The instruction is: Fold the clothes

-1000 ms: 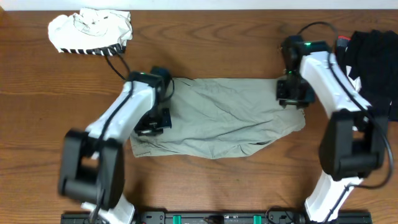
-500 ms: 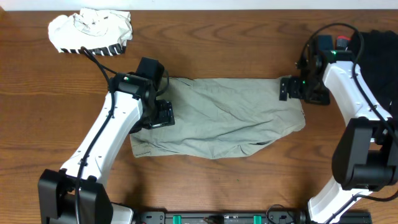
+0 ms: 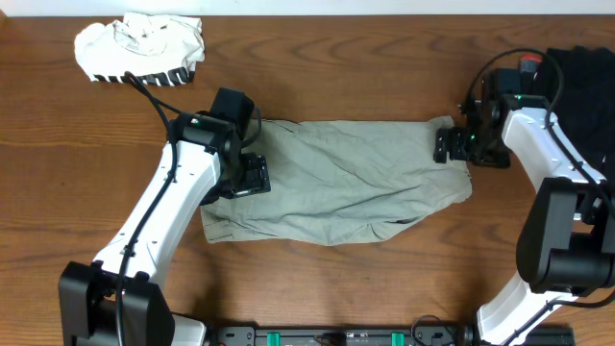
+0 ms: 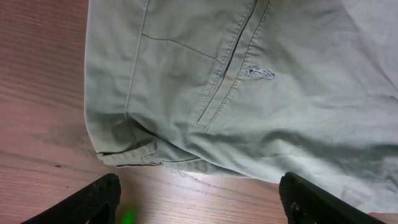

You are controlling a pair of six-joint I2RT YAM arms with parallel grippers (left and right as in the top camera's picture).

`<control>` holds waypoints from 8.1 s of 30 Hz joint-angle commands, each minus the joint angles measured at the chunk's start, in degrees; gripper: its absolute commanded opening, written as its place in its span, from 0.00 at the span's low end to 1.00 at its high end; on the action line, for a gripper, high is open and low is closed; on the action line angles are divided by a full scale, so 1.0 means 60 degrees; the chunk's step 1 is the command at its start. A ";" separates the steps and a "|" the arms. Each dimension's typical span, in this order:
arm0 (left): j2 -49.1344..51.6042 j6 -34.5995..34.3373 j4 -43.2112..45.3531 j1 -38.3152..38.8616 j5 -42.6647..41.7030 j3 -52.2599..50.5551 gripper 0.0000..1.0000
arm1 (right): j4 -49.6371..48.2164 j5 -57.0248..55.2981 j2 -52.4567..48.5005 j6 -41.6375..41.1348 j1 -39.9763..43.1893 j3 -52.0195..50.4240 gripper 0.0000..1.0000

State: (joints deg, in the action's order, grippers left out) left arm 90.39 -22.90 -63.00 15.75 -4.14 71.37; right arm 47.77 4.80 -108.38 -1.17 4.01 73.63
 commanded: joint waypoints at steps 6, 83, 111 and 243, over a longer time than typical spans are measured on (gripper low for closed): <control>0.0029 -0.0022 0.0011 -0.0022 0.0018 0.0055 0.84 | -0.0455 0.0193 -0.0084 0.0208 0.0069 -0.0539 0.97; 0.0029 -0.0022 0.0044 -0.0022 0.0015 0.0055 0.85 | 0.1993 -0.4309 0.0193 -0.3923 -0.5453 0.0670 0.01; 0.0029 -0.0233 -0.0106 -0.0106 0.0055 0.0055 0.85 | 0.1639 -0.0109 -0.0087 -0.3730 -0.6648 0.1151 0.01; 0.0029 -0.0146 -0.0455 -0.0106 0.0058 0.0051 0.85 | -0.8364 0.6543 0.3319 -0.6193 -0.4317 -0.6594 0.13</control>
State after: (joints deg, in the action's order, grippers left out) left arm 90.39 -23.99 -65.32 15.42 -4.10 71.37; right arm -2.00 42.70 -92.75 -37.23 -23.57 32.86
